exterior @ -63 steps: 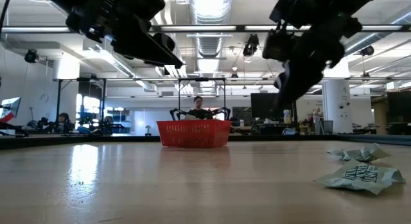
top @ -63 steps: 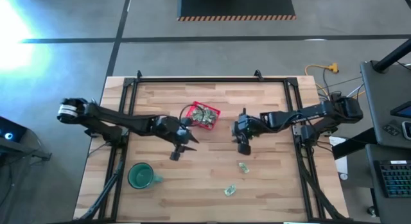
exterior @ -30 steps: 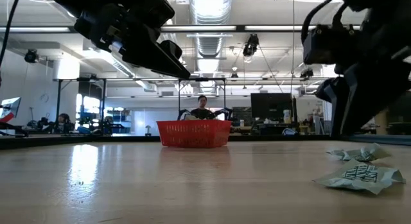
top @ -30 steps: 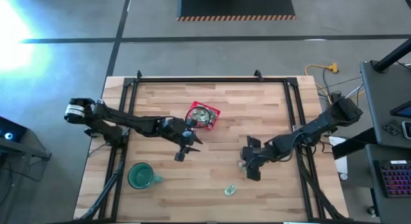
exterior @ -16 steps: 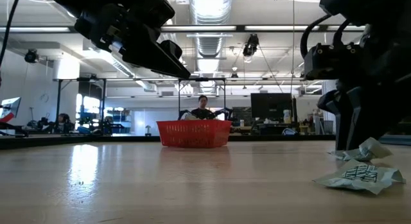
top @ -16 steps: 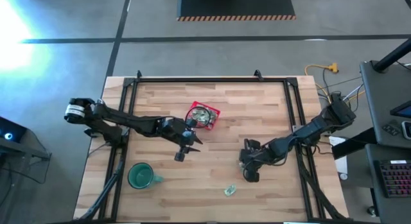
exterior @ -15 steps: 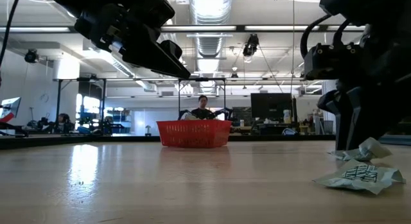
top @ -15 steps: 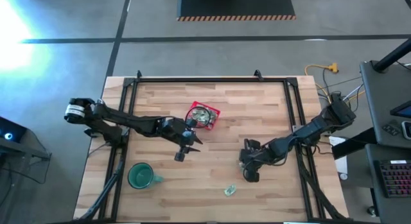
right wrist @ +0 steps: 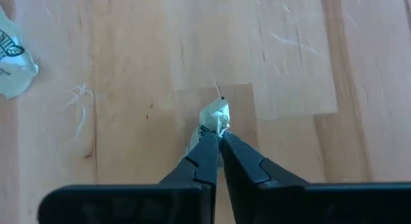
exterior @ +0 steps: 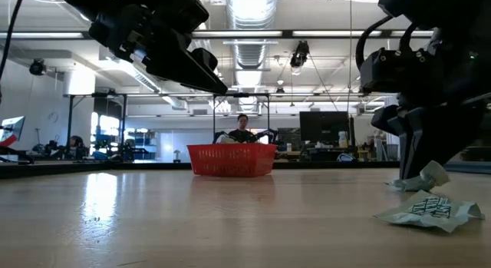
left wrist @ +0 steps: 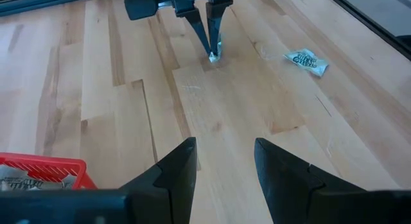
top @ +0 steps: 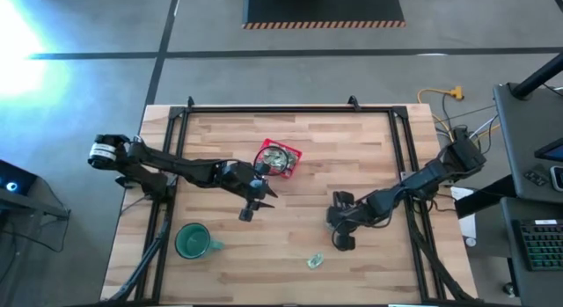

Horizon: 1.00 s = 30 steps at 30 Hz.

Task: Pick and place items into bin
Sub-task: Put the stevia packet into the red bin

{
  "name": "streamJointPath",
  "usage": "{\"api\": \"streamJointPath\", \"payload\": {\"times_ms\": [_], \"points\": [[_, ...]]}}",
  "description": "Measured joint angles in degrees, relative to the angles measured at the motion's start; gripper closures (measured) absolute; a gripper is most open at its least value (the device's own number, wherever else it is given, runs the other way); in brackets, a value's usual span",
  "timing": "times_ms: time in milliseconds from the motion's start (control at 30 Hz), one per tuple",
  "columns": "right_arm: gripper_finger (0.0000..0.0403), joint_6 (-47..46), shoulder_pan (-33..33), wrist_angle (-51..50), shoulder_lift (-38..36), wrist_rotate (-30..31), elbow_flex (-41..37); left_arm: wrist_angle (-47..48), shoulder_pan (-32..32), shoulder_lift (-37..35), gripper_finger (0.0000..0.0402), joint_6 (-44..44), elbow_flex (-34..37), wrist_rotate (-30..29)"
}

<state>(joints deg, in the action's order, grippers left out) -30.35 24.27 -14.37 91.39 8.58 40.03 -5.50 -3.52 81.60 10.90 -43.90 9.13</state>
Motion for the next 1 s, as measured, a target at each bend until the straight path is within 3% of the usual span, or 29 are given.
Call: {"api": "streamJointPath", "payload": {"times_ms": [133,267,400,533,633,767,1000], "points": [[0.0393,3.17,-0.04,-0.02,0.09,2.75,0.91,0.01,0.01,0.0,0.0261,-0.01,0.0,-0.01],[0.0394,7.9,-0.06,0.04,0.09,11.7,2.41,0.41,0.01,-0.02,0.0261,-0.01,0.0,-0.01],[0.0394,13.68,-0.05,0.44,0.07,26.89,4.35,5.56,-0.01,-0.84,0.0261,0.03,-0.54,-1.6],[0.0394,20.39,-0.74,5.15,0.01,44.81,5.38,13.86,-0.04,-3.2,0.0261,-0.29,-1.29,-8.48],[0.0394,27.46,-2.82,12.89,-0.04,52.13,5.4,18.1,0.01,-5.3,0.0261,-2.84,-1.16,-13.09],[0.0394,35.24,-8.06,23.89,-0.02,49.2,5.32,23.4,0.01,-8.46,0.0261,-4.78,-1.07,-16.98],[0.0394,41.12,-19.66,38.06,2.31,29.0,5.27,25.03,0.01,-10.95,0.0261,-7.48,-0.81,-17.14]]}}
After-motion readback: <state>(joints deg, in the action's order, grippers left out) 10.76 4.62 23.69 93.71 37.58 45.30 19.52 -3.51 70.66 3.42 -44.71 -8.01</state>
